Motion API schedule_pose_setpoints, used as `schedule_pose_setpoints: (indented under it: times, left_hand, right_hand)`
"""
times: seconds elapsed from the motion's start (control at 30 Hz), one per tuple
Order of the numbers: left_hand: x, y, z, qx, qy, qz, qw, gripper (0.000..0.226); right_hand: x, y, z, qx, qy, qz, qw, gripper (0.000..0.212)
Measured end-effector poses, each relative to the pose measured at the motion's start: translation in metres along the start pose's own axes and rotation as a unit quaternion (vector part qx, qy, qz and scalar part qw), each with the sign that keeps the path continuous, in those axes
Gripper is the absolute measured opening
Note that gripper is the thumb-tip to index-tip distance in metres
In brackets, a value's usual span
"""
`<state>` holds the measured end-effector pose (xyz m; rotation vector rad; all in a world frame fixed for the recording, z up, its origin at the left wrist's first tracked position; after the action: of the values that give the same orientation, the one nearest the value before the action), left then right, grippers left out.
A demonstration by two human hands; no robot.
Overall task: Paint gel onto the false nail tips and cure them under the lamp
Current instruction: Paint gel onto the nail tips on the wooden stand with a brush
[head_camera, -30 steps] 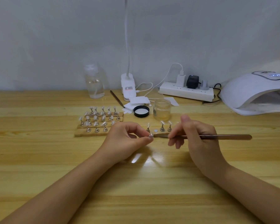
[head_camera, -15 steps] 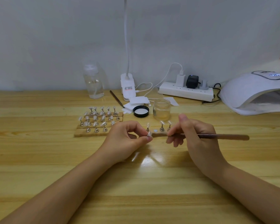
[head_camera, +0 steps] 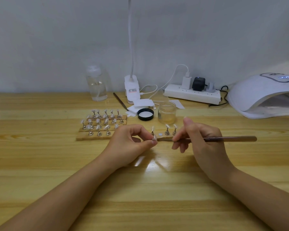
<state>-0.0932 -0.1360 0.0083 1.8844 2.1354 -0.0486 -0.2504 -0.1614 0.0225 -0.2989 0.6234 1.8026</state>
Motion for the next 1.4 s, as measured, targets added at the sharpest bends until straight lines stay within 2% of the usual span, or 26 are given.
schedule_pose_setpoints:
  times: [0.17,0.27,0.4,0.53,0.9,1.0,1.13,1.27,1.4]
  left_hand:
    - [-0.0005,0.0004,0.0022,0.002,0.003,0.0,1.0,0.027]
    - [-0.0003,0.0008,0.0018,0.0,0.004,-0.001,1.0,0.026]
    - [-0.0001,0.0007,0.0013,-0.005,0.006,-0.001,1.0,0.021]
    - [0.0001,0.001,0.0004,-0.004,0.009,-0.005,1.0,0.023]
    - [0.0006,0.0017,0.0013,-0.007,0.017,-0.01,1.0,0.026]
    - [0.0002,0.0018,0.0008,-0.008,0.016,-0.01,1.0,0.023]
    - [0.0011,0.0011,0.0001,-0.011,0.014,-0.004,1.0,0.023]
    - [0.001,0.0017,0.0001,-0.013,0.013,-0.008,1.0,0.019]
    - [0.002,0.0001,-0.0021,-0.014,0.002,0.001,1.0,0.02]
  right_hand:
    - [-0.0001,-0.0038,0.0013,0.008,0.003,0.023,1.0,0.042]
    - [-0.0004,-0.0001,0.0002,0.002,-0.001,-0.002,1.0,0.042]
    - [-0.0003,-0.0041,0.0013,0.008,-0.002,0.019,1.0,0.042]
    - [-0.0007,-0.0005,0.0009,0.005,-0.008,-0.009,1.0,0.042]
    - [-0.0007,-0.0031,0.0008,-0.009,-0.022,0.014,1.0,0.042]
    - [-0.0019,0.0003,0.0001,0.002,-0.024,-0.011,1.0,0.04]
    - [-0.001,-0.0033,0.0006,-0.004,-0.026,0.02,0.999,0.042]
    - [-0.0019,0.0006,0.001,0.003,-0.023,-0.008,1.0,0.039]
    - [-0.0005,-0.0045,0.0016,-0.003,-0.021,0.029,0.999,0.043]
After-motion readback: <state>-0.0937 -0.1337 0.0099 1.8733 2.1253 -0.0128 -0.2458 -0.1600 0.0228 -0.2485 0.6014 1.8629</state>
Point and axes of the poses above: each hand's wrist, its own x-axis away from the middle knuckle, its own y-axis out of the back of the hand, z = x × y, the point moved 6 cm from there along -x, towards the middle knuckle, and after that the axes turned 13 degrees about x, right-handed, at the moved point
